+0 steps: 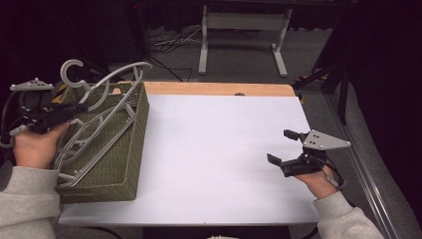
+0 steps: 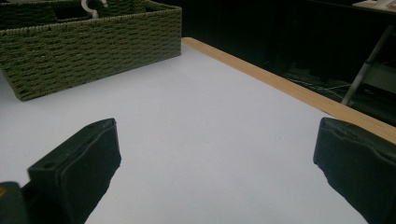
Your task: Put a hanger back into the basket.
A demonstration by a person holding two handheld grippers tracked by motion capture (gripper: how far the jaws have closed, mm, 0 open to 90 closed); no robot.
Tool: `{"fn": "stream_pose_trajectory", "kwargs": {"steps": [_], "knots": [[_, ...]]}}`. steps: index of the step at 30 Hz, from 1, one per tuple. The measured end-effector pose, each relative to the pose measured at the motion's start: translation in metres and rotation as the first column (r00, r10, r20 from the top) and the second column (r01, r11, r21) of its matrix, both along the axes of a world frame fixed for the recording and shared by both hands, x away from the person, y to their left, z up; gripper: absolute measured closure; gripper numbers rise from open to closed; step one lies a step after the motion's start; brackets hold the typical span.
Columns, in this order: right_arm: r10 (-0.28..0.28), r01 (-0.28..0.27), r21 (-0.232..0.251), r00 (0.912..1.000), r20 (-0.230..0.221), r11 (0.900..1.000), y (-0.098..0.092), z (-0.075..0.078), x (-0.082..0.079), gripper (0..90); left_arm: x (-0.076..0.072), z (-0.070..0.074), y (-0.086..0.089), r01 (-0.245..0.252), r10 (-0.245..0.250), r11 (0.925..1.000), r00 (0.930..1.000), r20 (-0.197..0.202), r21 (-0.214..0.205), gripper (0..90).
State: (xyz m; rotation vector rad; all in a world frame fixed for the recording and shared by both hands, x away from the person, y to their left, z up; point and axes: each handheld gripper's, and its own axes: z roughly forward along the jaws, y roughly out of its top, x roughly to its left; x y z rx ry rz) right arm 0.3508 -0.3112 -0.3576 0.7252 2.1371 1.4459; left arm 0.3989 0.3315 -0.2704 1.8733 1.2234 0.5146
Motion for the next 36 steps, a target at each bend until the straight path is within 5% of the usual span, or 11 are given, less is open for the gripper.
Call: {"fn": "stream_pose_trajectory", "kwargs": {"steps": [10,36], "knots": [[0.005,-0.005,-0.007,1.0000,-0.008,1.0000,0.001,-0.001,0.000,1.3,0.001,-0.012,0.016,-0.028,0.028,0.9994,0.9995,-0.013,0.021,79.7],[0.025,-0.025,-0.016,0.9996,-0.017,0.9996,0.008,-0.005,0.000,1.2,-0.007,-0.045,0.041,0.026,-0.021,0.9982,0.9965,-0.080,0.055,79.7]]}}
